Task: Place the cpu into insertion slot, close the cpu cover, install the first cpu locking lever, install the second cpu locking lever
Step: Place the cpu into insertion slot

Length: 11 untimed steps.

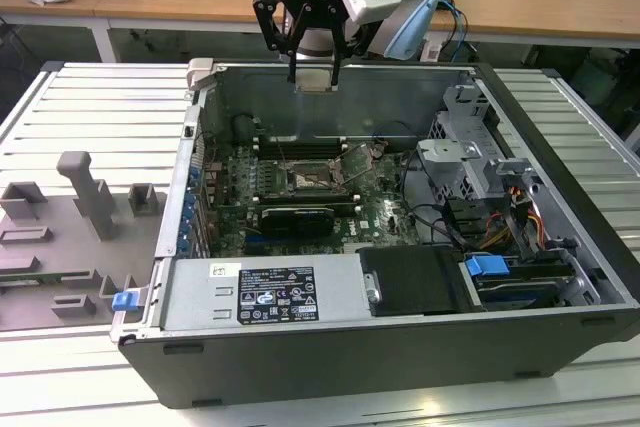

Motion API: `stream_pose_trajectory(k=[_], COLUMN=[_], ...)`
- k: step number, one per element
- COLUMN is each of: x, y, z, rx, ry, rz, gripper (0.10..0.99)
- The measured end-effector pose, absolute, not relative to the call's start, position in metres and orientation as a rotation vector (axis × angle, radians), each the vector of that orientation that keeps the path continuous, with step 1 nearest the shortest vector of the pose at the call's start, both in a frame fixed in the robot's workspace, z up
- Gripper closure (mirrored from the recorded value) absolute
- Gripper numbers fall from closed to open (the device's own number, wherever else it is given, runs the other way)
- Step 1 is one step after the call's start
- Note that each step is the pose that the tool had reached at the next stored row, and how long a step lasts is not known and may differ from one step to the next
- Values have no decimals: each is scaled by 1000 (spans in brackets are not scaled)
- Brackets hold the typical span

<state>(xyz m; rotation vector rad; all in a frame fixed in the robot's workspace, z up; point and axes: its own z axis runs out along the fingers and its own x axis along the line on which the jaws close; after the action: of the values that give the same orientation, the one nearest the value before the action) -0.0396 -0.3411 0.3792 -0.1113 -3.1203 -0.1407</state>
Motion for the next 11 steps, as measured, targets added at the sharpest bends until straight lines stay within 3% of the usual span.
stream_pose_trajectory(k=[11], x=[-40], y=[-341], z=[379], rx=[-238], ry=[-3117], rz=[-142], gripper=[553])
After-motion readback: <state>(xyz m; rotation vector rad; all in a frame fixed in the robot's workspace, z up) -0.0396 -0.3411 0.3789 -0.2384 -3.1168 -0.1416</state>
